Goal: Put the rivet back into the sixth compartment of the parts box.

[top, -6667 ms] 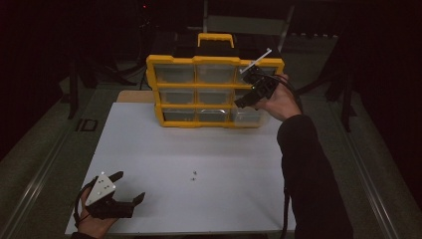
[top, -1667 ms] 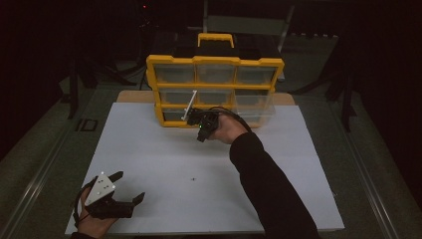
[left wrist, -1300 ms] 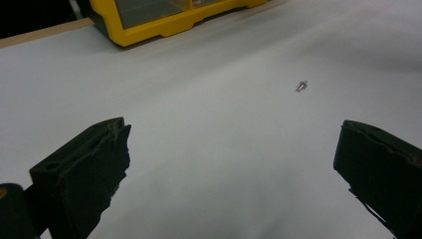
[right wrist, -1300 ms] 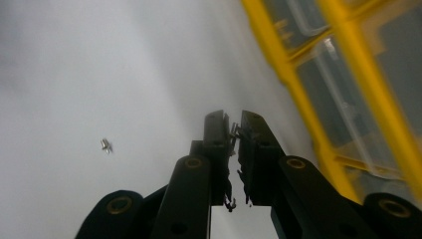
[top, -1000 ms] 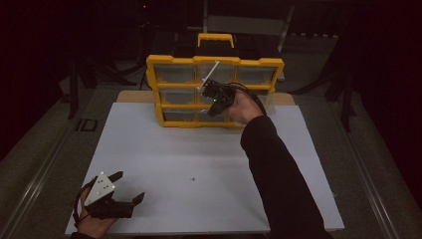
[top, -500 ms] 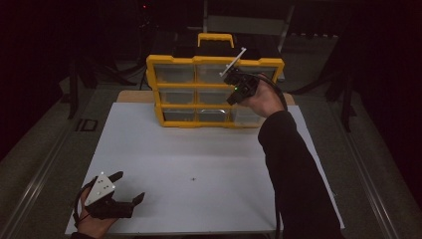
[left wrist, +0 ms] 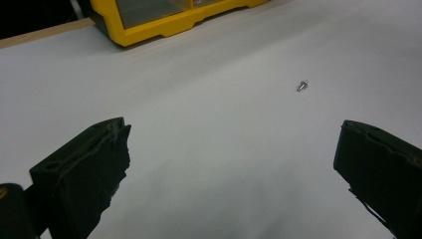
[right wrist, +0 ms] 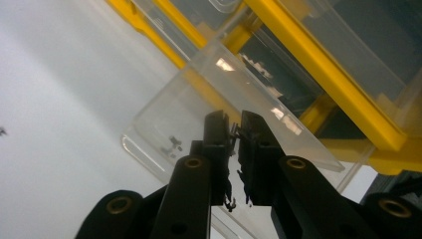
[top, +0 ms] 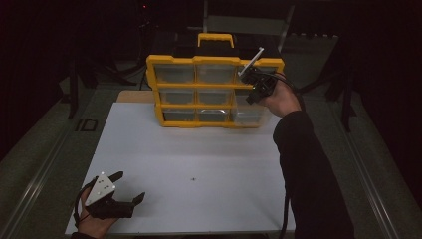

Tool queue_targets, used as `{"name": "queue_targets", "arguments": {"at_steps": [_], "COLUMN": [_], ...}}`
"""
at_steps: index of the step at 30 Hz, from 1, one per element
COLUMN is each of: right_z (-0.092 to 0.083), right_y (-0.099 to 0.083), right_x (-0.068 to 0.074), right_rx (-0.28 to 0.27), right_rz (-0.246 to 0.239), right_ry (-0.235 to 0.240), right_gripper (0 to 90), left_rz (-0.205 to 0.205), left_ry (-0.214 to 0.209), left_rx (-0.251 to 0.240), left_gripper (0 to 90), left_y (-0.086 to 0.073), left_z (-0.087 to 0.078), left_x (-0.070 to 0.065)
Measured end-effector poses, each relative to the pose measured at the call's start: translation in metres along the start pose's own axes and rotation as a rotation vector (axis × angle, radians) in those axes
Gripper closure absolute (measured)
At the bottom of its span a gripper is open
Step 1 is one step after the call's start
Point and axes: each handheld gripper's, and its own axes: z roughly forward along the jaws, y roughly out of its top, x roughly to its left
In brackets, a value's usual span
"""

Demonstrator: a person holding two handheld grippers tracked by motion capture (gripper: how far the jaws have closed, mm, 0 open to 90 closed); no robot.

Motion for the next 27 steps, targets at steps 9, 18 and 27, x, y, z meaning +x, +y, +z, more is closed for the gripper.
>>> {"name": "queue_targets", "arguments": {"at_steps": [9, 18, 27], "right_z": [0.001, 0.006, 0.009], "right_y": [0.003, 0.012, 0.026], "right_x": [0.010, 0.030, 0.063], "right_rx": [-0.093, -0.123, -0.133], "right_rz": [-0.008, -0.069, -0.170], "right_ry": [-0.041, 0.004, 0.056], "right_gripper": [17.9, 16.6, 16.7], "left_rz": [0.003, 0.002, 0.002], "left_ry": [-0.001, 0.000, 0.000], "left_rx": [0.001, 0.000, 0.000], "left_gripper": [1.7, 1.7, 1.7], "left_y": [0.000, 0.000, 0.000], "left_z": [0.000, 0.000, 0.000], "left_x": [0.000, 0.000, 0.000]}}
